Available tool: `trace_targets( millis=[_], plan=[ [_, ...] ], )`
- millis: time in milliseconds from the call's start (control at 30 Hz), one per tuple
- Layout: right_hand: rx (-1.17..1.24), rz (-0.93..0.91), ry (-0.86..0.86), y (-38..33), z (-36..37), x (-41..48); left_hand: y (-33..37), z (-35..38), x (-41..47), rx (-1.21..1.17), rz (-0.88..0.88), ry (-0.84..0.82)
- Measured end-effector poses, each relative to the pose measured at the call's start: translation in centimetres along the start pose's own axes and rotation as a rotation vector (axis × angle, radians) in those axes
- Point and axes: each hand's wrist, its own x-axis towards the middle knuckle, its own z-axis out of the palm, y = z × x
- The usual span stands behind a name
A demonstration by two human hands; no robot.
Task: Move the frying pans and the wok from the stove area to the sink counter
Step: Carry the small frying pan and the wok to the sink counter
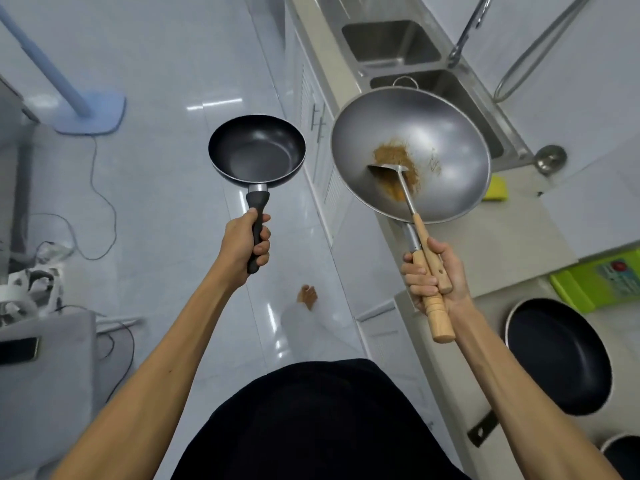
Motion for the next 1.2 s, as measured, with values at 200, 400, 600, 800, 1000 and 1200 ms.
trace_targets(
  millis=[200,400,600,800,1000,1200],
  plan=[
    [0.045,-0.006,0.01,-6.6,4.1,8.7,6.8,1.4,10.8,0.036,0.015,0.002],
    [0.04,-0.01,0.014,-14.7,8.5,16.0,13.9,4.4,20.5,0.016,0.031,0.001],
    [0.025,0.005,0.027,-20.9,12.8,21.7,19.0,5.9,27.4,-0.005,0.029,0.002],
    [0.01,0.018,0.015,-25.7,17.3,28.6,23.3,6.0,34.8,-0.019,0.005,0.009],
    [0.029,0.023,0.001,-29.6,23.1,36.4,29.6,4.6,43.5,-0.002,0.001,-0.008],
    [0.089,-0.025,0.043,-32.6,30.7,44.6,38.9,1.9,52.7,0.084,-0.027,-0.041]
  ],
)
